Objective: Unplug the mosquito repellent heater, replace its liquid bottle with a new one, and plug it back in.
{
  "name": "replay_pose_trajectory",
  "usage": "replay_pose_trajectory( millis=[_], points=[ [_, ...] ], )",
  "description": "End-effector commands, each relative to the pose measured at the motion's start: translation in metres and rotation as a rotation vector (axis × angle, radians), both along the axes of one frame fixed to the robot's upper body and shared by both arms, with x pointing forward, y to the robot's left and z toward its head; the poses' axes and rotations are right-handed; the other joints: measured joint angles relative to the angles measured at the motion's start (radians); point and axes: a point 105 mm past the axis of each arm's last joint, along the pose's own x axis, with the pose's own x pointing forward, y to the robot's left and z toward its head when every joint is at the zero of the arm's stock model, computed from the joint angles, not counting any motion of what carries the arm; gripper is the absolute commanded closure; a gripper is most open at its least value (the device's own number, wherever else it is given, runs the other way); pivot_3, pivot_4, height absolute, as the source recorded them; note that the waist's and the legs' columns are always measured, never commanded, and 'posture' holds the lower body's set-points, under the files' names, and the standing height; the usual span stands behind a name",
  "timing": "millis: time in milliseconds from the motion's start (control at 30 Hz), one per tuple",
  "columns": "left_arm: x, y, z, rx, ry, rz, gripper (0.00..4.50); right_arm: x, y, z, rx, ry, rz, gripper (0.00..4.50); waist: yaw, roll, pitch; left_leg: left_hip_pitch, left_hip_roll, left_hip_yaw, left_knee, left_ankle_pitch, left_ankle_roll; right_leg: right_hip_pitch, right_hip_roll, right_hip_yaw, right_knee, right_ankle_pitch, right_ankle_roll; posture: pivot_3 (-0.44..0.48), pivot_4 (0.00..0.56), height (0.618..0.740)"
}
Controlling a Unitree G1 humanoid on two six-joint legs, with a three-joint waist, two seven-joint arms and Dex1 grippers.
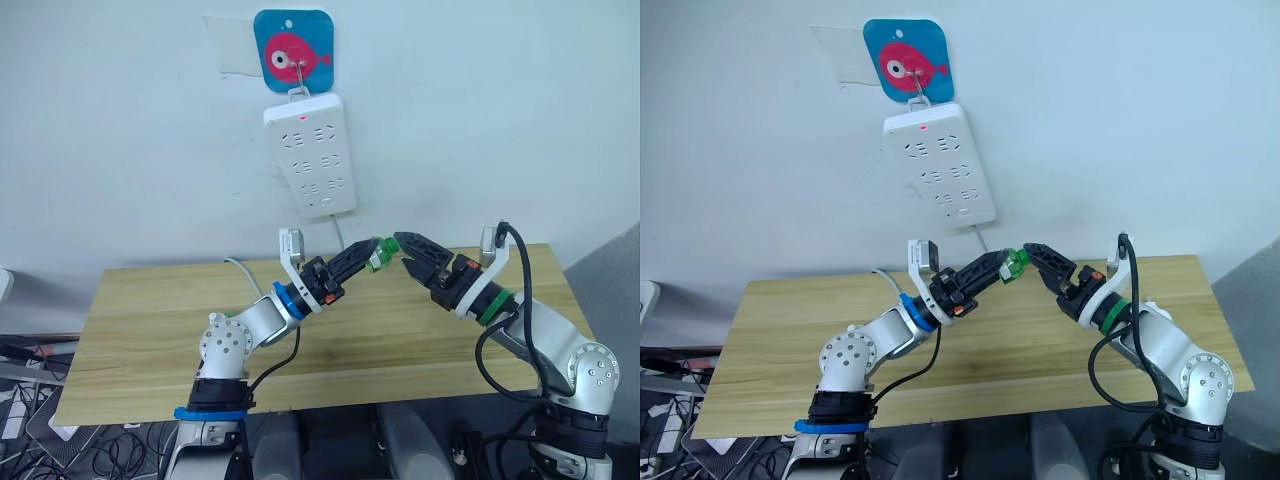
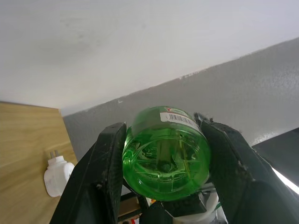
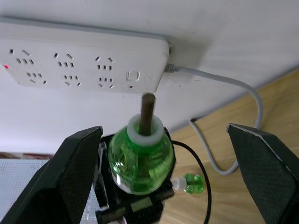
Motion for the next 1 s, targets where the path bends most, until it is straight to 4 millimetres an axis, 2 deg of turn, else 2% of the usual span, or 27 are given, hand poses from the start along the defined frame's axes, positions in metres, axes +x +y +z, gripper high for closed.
replay_pose_trajectory(
  millis=[33,100,367,400,467,533,667,733,800,833,933,1000],
  points=[
    [-0.008,-0.002,0.011,-0.028,-0.049,-0.018,2.30,-0.007,0.008,0.014,0.036,-0.043,0.019,0.19,-0.001,0.000,0.000,0.000,0.000,0.000,0.000,0.000,0.000,0.000,0.000,0.000,0.000,0.000,0.000,-0.177,0.242,0.740],
    [-0.010,-0.004,0.011,-0.031,-0.049,-0.024,2.30,-0.007,0.009,0.014,0.041,-0.039,0.016,0.61,-0.001,0.000,0.000,0.000,0.000,0.000,0.000,0.000,0.000,0.000,0.000,0.000,0.000,0.000,0.000,-0.175,0.242,0.740],
    [-0.011,-0.005,0.011,-0.032,-0.046,-0.022,2.30,-0.010,0.015,0.016,0.046,-0.039,0.036,3.45,0.000,0.000,0.000,0.000,0.000,0.000,0.000,0.000,0.000,0.000,0.000,0.000,0.000,0.000,0.000,-0.175,0.249,0.740],
    [-0.012,-0.005,0.010,-0.031,-0.046,-0.022,2.30,-0.011,0.016,0.016,0.045,-0.040,0.042,3.67,0.000,0.000,0.000,0.000,0.000,0.000,0.000,0.000,0.000,0.000,0.000,0.000,0.000,0.000,0.000,-0.175,0.252,0.740],
    [-0.013,-0.005,0.010,-0.035,-0.043,-0.027,2.30,-0.013,0.018,0.016,0.049,-0.039,0.048,3.68,-0.001,0.000,0.000,0.000,0.000,0.000,0.000,0.000,0.000,0.000,0.000,0.000,0.000,0.000,0.000,-0.174,0.252,0.740],
    [-0.014,-0.006,0.009,-0.035,-0.038,-0.033,1.57,-0.014,0.019,0.016,0.050,-0.041,0.055,3.68,0.000,0.000,0.000,0.000,0.000,0.000,0.000,0.000,0.000,0.000,0.000,0.000,0.000,-0.001,0.001,-0.172,0.254,0.740],
    [-0.015,-0.005,0.006,-0.011,-0.034,-0.032,0.42,-0.013,0.017,0.013,0.038,-0.040,0.052,3.68,0.000,0.000,0.000,0.000,0.000,0.000,0.000,0.000,0.000,0.000,0.000,0.000,0.000,-0.002,0.003,-0.166,0.257,0.740],
    [-0.015,0.000,0.001,0.067,-0.071,-0.034,0.00,-0.008,0.003,0.005,-0.013,-0.036,0.016,3.68,0.001,0.000,0.000,0.000,0.000,0.000,0.000,0.000,0.000,0.000,0.000,0.000,-0.001,-0.002,0.003,-0.162,0.259,0.740],
    [-0.020,0.005,-0.006,0.192,-0.142,-0.055,0.00,0.000,-0.016,-0.008,-0.106,-0.034,-0.045,3.68,0.001,-0.001,0.000,0.000,0.000,0.000,0.000,0.000,0.000,0.000,0.000,0.000,-0.001,-0.002,0.003,-0.154,0.261,0.740],
    [-0.022,0.006,-0.013,0.307,-0.215,-0.061,0.00,0.005,-0.027,-0.015,-0.174,-0.043,-0.080,3.68,0.002,-0.001,0.000,0.000,0.000,0.000,0.000,0.000,0.000,0.000,0.001,0.000,-0.001,-0.002,0.003,-0.144,0.263,0.740],
    [-0.043,0.005,-0.035,0.634,-0.514,-0.162,0.00,0.018,-0.054,-0.040,-0.445,-0.120,-0.151,3.68,0.011,0.000,0.000,0.001,0.000,0.001,-0.002,0.000,0.000,0.000,0.001,0.001,-0.001,-0.002,0.003,-0.118,0.257,0.740],
    [-0.048,0.001,-0.044,0.749,-0.689,-0.178,0.00,0.028,-0.065,-0.052,-0.622,-0.211,-0.201,3.68,0.016,0.000,0.000,0.002,0.000,0.002,-0.003,0.000,0.000,0.000,0.001,0.002,-0.003,-0.002,0.003,-0.118,0.257,0.740]
  ],
)
